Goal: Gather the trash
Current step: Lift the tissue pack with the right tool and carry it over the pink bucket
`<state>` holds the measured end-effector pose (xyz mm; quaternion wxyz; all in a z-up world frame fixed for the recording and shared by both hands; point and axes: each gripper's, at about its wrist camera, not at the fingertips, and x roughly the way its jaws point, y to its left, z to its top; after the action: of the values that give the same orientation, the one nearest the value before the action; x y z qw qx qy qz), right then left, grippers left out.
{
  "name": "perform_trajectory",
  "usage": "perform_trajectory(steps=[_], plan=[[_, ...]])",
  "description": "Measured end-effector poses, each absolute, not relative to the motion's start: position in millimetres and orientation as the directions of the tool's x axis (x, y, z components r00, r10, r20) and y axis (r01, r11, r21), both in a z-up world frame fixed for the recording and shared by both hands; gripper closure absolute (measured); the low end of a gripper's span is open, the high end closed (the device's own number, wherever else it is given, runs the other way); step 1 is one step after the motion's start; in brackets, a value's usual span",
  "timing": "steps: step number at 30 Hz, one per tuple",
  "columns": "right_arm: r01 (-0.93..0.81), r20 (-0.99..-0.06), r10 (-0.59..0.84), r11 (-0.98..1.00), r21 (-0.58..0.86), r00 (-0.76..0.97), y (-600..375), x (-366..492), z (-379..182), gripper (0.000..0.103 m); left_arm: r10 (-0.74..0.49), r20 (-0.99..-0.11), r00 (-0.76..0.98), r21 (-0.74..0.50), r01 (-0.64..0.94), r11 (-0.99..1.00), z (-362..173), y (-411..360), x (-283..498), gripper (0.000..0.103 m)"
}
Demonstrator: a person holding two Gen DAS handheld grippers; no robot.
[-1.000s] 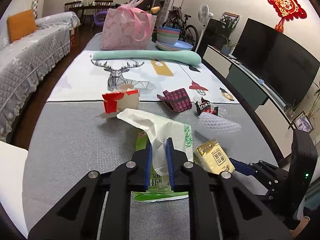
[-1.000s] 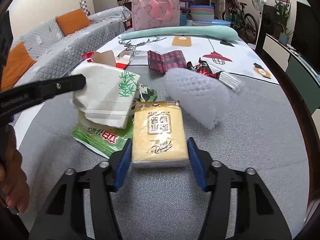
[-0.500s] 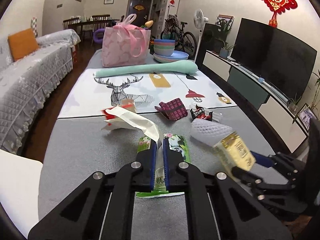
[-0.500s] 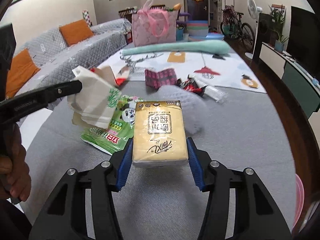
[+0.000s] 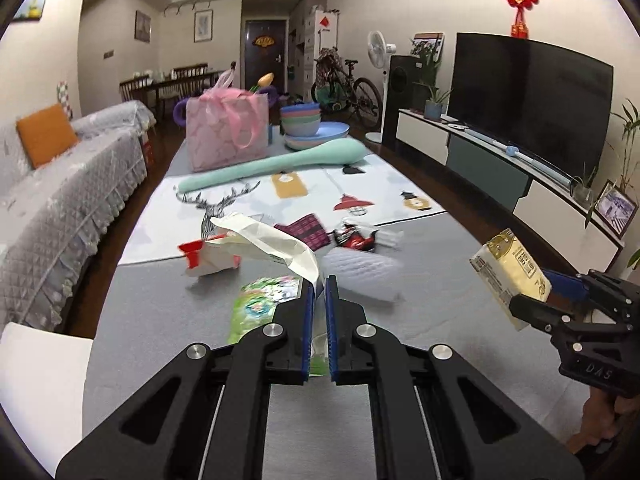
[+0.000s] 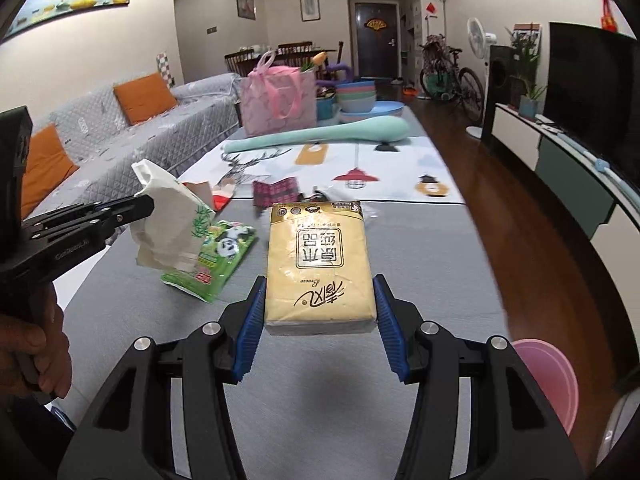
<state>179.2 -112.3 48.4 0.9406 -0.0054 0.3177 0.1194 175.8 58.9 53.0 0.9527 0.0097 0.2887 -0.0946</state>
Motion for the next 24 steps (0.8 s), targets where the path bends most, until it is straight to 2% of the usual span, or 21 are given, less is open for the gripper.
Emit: perform_trajectory(steps=[14,24], plan=[[-0.111,-0.545,0.124,0.992,0.057,0.829,-195.6,140.8,69.6,0.051,-0.245,-0.532,0.810,-0.055,0.255,0.965,51.8,-25.8,134.4,0.097],[-0.029,-0.544,0.056,0.998,0.057,0.837,-248.3,121.7,70.4,0.051,-0.297,-0.533,0.792,-0.049,0.321,0.946,52.4,-68.6,120.4,0.097]])
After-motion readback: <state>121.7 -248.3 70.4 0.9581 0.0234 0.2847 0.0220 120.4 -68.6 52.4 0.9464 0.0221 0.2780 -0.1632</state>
